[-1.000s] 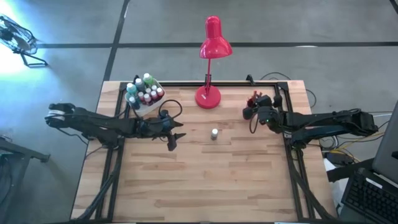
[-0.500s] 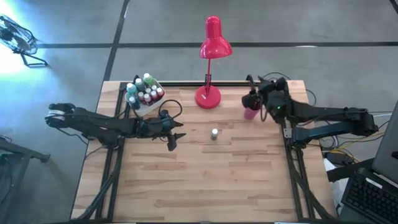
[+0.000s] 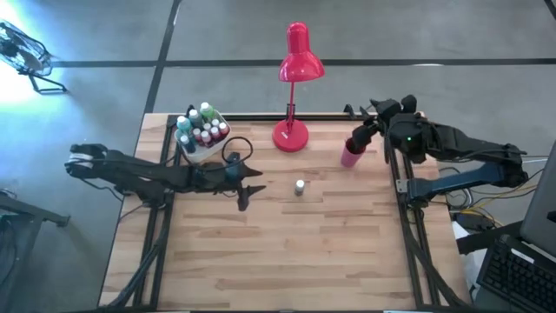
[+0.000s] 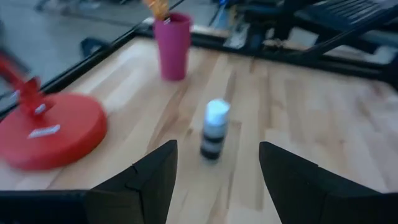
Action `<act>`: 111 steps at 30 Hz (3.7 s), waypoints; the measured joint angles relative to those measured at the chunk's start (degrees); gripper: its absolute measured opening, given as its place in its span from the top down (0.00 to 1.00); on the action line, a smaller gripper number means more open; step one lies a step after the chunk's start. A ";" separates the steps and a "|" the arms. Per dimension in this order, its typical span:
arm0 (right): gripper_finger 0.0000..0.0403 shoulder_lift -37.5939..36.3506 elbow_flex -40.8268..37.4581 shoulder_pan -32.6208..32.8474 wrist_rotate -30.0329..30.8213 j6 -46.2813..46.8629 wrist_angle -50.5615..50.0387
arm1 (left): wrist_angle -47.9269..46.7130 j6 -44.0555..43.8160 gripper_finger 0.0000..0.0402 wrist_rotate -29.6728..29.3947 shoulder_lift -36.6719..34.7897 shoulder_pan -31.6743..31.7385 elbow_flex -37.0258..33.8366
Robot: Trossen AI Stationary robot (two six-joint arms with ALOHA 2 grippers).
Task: Pick & Place Paint Supplies
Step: Put the gray paint bottle into the white bin
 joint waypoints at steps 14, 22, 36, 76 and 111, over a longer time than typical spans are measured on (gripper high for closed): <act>0.52 -0.02 -0.89 -0.02 0.04 2.78 -6.21 | 19.05 5.74 0.42 9.14 13.30 0.11 1.70; 0.47 -0.02 -1.02 -0.15 0.44 1.28 -6.18 | 21.91 6.60 0.42 6.35 24.33 0.63 8.00; 0.50 -0.04 -1.02 -0.16 0.66 0.02 -6.56 | 21.80 6.19 0.42 0.47 37.21 2.67 15.50; 0.58 -0.04 -1.02 -0.31 2.16 -1.47 -6.10 | 23.88 5.37 0.73 4.77 39.93 4.48 18.75; 0.76 -0.04 -1.56 -0.28 2.13 -0.20 -8.23 | 13.49 11.29 0.73 -4.20 33.64 4.02 17.37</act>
